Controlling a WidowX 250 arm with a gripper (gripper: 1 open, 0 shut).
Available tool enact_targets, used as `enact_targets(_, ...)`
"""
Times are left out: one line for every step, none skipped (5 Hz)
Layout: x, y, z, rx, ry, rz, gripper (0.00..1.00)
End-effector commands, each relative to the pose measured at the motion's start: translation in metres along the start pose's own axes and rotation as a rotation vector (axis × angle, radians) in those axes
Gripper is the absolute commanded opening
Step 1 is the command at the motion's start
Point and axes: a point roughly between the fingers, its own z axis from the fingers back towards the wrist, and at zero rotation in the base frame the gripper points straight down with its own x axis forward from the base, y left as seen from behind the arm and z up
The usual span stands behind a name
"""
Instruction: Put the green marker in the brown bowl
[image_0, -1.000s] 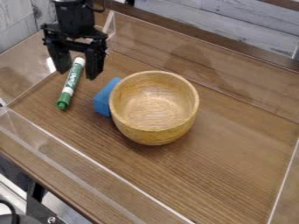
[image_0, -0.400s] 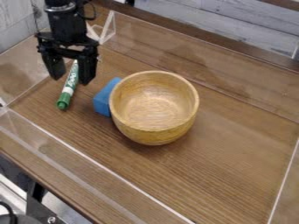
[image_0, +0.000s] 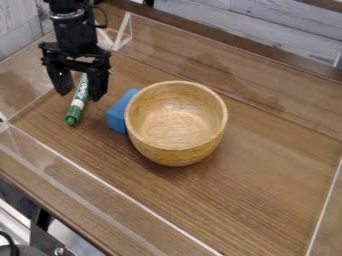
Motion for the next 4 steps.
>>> enact_targets(0.006, 0.008, 0.009, 0.013, -0.056, 0.011, 1.00)
enact_targets(0.006, 0.012, 0.004, 0.008, -0.059, 0.016, 1.00)
enact_targets(0.006, 0.015, -0.001, 0.004, -0.062, 0.022, 1.00)
enact_targets(0.007, 0.019, -0.008, -0.001, -0.065, 0.028, 1.00)
